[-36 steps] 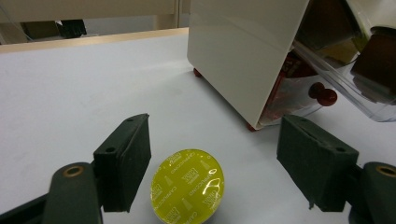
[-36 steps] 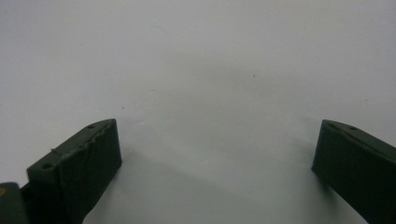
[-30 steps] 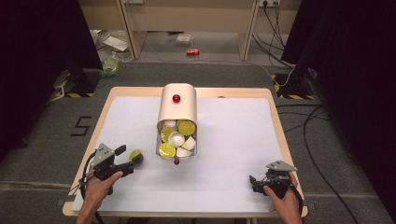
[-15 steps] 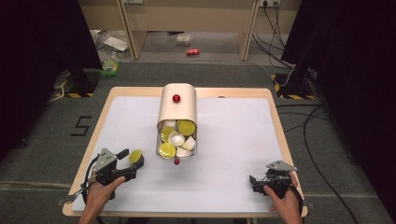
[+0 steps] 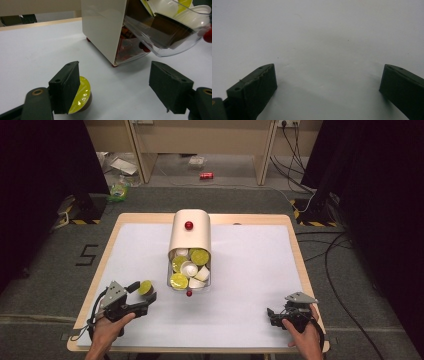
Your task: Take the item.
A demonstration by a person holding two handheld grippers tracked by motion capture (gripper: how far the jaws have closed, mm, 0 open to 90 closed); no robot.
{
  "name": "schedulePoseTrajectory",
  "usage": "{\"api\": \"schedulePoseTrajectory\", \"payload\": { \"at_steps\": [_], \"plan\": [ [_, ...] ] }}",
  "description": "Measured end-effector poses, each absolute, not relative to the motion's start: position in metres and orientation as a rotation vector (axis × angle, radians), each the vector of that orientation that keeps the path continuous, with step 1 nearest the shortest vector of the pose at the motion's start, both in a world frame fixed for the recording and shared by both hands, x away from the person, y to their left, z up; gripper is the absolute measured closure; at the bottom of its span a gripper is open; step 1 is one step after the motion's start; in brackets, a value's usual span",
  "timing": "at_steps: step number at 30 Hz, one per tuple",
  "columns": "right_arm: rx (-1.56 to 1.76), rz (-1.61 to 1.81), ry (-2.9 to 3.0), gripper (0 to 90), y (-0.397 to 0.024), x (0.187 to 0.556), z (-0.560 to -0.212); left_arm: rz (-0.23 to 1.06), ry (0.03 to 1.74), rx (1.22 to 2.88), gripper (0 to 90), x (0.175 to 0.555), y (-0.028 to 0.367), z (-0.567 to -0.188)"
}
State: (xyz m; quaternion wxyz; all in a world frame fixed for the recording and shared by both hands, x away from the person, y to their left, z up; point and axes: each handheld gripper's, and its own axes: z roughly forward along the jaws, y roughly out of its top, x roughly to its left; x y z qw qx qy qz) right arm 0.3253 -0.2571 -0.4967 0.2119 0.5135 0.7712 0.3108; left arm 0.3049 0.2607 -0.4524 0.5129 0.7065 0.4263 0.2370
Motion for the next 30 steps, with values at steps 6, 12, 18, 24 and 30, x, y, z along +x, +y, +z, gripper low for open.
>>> {"api": "schedulePoseTrajectory", "payload": {
  "at_steps": [6,12,18,24,30],
  "plan": [
    [1.426,0.863,2.142,1.2,-0.257,0.325,-0.497,0.569,1.008,1.712,24.2,0.303,0.254,-0.451],
    [1.422,0.861,2.142,1.4,-0.257,0.325,-0.497,0.550,1.001,1.718,24.1,0.303,0.249,-0.451],
    [1.422,0.862,2.142,1.3,-0.257,0.325,-0.497,0.543,0.980,1.724,23.7,0.300,0.245,-0.448],
    [1.420,0.862,2.140,1.4,-0.257,0.325,-0.497,0.543,0.966,1.716,23.6,0.299,0.241,-0.443],
    [1.425,0.864,2.143,1.3,-0.257,0.325,-0.497,0.537,0.948,1.723,22.4,0.299,0.237,-0.441]
  ]
}}
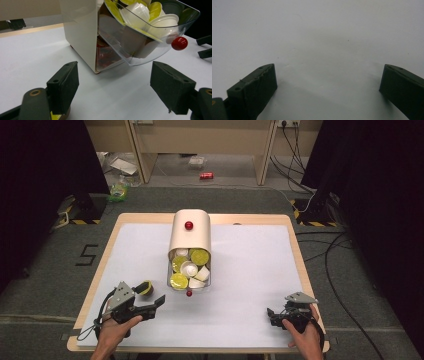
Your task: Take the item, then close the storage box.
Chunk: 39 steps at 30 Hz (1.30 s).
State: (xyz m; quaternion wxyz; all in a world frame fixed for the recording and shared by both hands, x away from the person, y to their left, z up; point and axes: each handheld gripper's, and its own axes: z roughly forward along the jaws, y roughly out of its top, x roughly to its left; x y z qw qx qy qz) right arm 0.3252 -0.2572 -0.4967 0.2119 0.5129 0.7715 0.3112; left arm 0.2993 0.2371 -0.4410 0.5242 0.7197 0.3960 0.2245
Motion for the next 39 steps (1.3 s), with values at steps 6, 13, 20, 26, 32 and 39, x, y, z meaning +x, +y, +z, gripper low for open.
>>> {"api": "schedulePoseTrajectory", "payload": {
  "at_steps": [6,13,20,26,32,39],
  "plan": [
    [1.425,0.866,2.144,1.1,-0.257,0.326,-0.497,0.530,0.934,1.726,19.6,0.298,0.233,-0.441],
    [1.427,0.865,2.143,1.2,-0.257,0.325,-0.497,0.539,0.941,1.710,15.0,0.296,0.234,-0.439],
    [1.423,0.867,2.144,1.2,-0.257,0.325,-0.497,0.541,0.954,1.701,15.0,0.298,0.233,-0.440],
    [1.428,0.866,2.143,1.1,-0.257,0.325,-0.497,0.544,0.942,1.709,15.0,0.297,0.231,-0.440],
    [1.426,0.864,2.142,1.2,-0.257,0.325,-0.497,0.549,0.945,1.698,15.0,0.298,0.229,-0.438],
    [1.427,0.861,2.142,1.0,-0.257,0.325,-0.497,0.534,0.938,1.716,15.0,0.300,0.223,-0.441]
  ]
}}
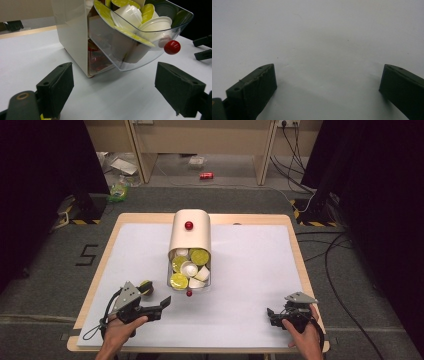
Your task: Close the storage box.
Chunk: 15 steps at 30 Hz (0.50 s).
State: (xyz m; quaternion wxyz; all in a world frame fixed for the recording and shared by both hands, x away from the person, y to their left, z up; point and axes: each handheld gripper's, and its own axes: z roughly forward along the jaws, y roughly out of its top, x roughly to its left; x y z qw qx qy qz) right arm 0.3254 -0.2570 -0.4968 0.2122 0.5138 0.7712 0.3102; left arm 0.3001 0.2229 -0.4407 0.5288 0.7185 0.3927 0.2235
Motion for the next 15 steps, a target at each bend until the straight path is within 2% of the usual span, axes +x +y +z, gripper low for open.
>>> {"api": "schedulePoseTrajectory", "payload": {
  "at_steps": [15],
  "plan": [
    [1.421,0.865,2.146,0.9,-0.258,0.326,-0.497,0.581,0.931,1.743,15.7,0.316,0.212,-0.440]
  ]
}}
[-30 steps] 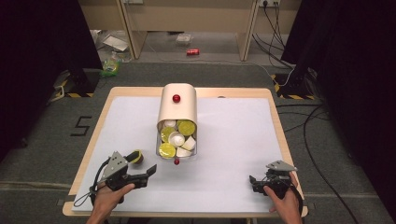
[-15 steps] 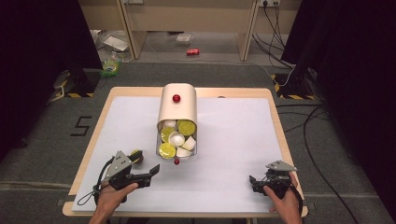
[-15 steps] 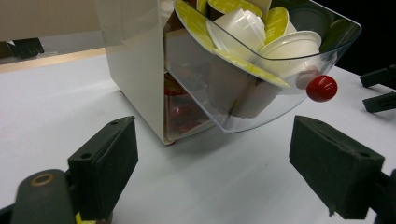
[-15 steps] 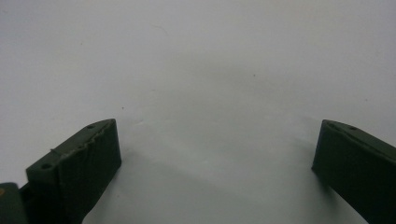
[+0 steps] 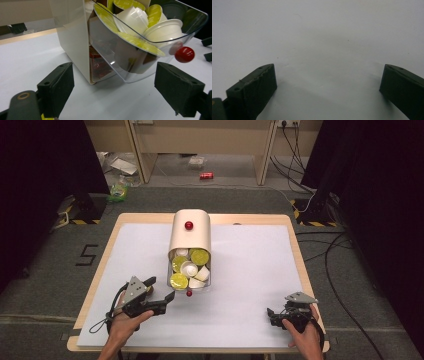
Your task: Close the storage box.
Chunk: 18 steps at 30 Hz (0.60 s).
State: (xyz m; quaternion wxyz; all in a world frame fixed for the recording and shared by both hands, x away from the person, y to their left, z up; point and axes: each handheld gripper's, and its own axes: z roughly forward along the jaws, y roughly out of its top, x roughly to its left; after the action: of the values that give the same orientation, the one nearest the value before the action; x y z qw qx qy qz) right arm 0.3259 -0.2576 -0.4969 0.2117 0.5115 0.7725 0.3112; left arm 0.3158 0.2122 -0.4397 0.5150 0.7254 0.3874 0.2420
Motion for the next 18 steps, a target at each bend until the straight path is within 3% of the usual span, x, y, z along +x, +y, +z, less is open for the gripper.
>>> {"api": "schedulePoseTrajectory", "payload": {
  "at_steps": [18],
  "plan": [
    [1.421,0.864,2.145,1.0,-0.2575,0.3258,-0.4969,0.572,0.920,1.717,14.7,0.3210,0.2072,-0.4362]
  ]
}}
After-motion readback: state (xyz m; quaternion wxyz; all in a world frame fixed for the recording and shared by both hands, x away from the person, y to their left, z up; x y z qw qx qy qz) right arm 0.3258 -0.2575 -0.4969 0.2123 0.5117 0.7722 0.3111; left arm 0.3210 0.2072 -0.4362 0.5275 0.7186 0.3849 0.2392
